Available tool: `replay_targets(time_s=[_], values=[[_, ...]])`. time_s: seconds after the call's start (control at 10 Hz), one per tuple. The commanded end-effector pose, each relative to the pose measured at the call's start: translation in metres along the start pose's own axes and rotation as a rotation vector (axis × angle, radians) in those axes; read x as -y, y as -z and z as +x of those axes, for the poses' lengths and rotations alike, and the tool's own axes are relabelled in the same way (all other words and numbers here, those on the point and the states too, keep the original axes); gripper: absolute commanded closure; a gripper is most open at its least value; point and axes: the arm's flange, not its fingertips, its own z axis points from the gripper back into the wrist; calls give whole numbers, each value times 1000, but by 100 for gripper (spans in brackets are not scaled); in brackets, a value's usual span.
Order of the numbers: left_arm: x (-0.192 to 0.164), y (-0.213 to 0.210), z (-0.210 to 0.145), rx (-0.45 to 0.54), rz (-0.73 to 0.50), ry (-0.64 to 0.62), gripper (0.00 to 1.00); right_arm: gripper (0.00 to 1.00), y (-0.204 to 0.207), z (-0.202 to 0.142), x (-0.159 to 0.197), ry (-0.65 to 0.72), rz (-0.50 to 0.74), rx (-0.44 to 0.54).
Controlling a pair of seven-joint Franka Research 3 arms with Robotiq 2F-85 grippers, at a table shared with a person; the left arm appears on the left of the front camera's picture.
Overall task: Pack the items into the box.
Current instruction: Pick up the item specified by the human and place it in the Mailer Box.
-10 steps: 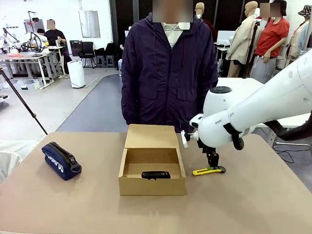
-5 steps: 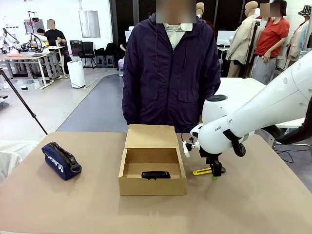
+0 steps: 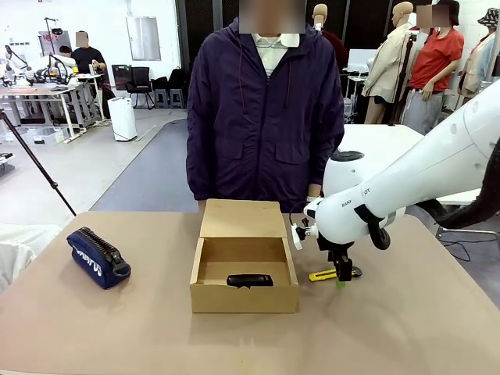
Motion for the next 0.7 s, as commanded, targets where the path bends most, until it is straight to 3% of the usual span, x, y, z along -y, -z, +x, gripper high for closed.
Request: replay_targets(time_s=[0.0,0.2,0.3,0.4,0.5,0.6], values=[[3,-1,-1,-2,-14,1,0,0,-3,-3,10,-21,27,39],[3,-1,-1,-2,-14,1,0,0,-3,-2,9,-39,40,50],[3,-1,-1,-2,-14,1,0,35,-1,-3,10,-45,64,48],[3,-1,-1,-2,-14,1,0,85,-1,-2,10,-46,77,52],[3,-1,-1,-2,-14,1,0,100,-1,-2,11,-46,86,53],[3,-1,-1,-2,-14,1,0,100,-3,-2,11,-47,91,57]])
